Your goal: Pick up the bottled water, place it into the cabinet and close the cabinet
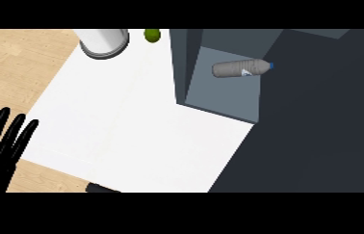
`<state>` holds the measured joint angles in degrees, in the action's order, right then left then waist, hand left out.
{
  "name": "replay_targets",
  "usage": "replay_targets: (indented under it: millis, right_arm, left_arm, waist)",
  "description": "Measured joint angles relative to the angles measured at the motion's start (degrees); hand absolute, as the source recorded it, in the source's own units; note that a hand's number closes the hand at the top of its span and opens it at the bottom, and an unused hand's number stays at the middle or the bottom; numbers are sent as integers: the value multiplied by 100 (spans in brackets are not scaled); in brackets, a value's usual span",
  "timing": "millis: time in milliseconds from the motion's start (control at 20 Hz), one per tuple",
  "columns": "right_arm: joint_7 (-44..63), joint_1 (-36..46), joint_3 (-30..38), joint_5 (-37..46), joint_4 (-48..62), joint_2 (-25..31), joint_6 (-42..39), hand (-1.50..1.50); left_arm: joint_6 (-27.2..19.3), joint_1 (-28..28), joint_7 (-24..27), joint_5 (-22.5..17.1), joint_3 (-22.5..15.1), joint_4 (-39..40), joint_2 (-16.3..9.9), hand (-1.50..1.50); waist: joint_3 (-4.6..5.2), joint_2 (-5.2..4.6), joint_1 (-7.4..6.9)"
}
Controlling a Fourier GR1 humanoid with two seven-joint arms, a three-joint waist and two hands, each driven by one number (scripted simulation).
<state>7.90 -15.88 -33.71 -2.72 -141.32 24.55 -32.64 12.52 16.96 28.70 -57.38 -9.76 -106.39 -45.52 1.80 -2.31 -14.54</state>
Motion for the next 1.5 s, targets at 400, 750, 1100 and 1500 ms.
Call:
replay_targets:
  millis: [400,750,1100,1500]
  right_arm:
    - [-66,54,-16,-627,262,-131,-191,150]
    - [183,320,41,-1078,597,-420,-58,150]
    - [936,1428,333,-1067,1222,-695,85,150]
    - [1765,2797,581,-1111,2290,-1236,338,150]
  left_arm:
    - [96,-91,10,-50,88,28,-36,-150]
    - [167,-94,1,-90,151,96,-73,-150]
    - [221,-110,-34,-156,192,193,-90,-150]
    - [280,-104,-46,-194,218,296,-79,-150]
  waist:
    - [2,-124,-159]
    - [-21,-139,-130]
    - [-37,-75,-70]
    - [-71,-23,2]
